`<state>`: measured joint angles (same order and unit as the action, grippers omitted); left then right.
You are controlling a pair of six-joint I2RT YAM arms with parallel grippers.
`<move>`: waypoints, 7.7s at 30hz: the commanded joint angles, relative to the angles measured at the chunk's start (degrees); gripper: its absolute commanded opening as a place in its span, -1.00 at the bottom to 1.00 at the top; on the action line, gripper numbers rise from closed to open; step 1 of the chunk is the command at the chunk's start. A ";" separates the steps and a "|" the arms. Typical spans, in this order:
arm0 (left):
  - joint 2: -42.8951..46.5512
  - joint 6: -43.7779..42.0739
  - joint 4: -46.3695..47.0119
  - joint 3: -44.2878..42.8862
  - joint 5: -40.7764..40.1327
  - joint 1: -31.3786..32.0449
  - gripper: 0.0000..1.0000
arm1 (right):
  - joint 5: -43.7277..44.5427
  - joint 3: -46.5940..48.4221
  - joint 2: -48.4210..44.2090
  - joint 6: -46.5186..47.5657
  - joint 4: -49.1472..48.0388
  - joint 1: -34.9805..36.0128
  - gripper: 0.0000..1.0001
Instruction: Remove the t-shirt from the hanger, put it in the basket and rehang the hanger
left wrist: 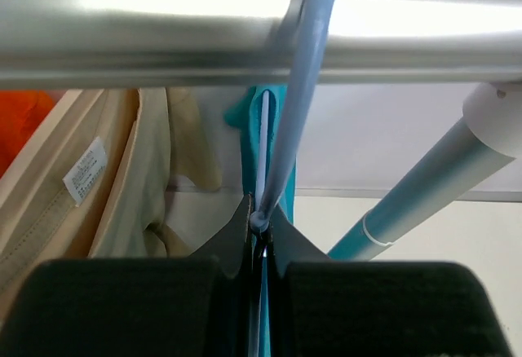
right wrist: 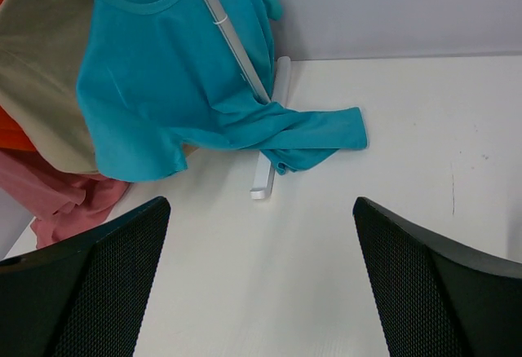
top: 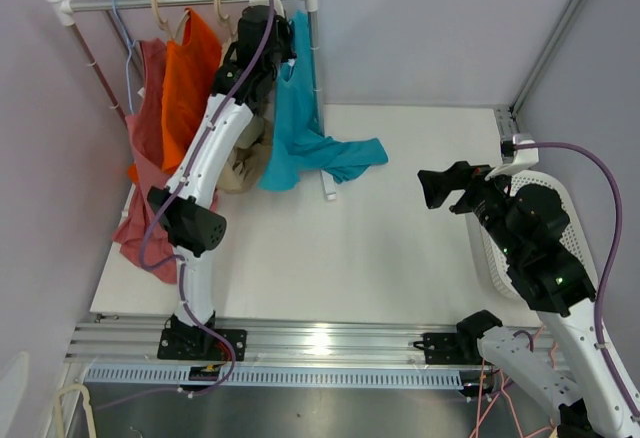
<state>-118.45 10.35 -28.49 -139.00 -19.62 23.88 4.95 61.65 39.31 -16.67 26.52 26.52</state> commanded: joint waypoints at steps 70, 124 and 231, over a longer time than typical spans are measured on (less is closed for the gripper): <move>52.02 24.63 -23.64 34.91 6.14 18.92 -0.99 | 26.79 -12.59 19.16 -7.93 -14.75 52.91 -1.00; 42.44 7.67 3.62 37.68 2.91 1.53 -0.99 | -0.29 27.58 35.13 -12.33 4.78 -55.88 -1.00; 29.48 2.82 15.23 20.17 10.65 -11.40 -0.99 | -35.27 25.65 19.14 0.32 9.08 -34.18 0.99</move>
<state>-98.26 9.96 -20.99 -120.75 -8.67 11.90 -25.04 89.95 58.52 -19.09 37.76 -9.08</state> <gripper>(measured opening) 0.050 0.993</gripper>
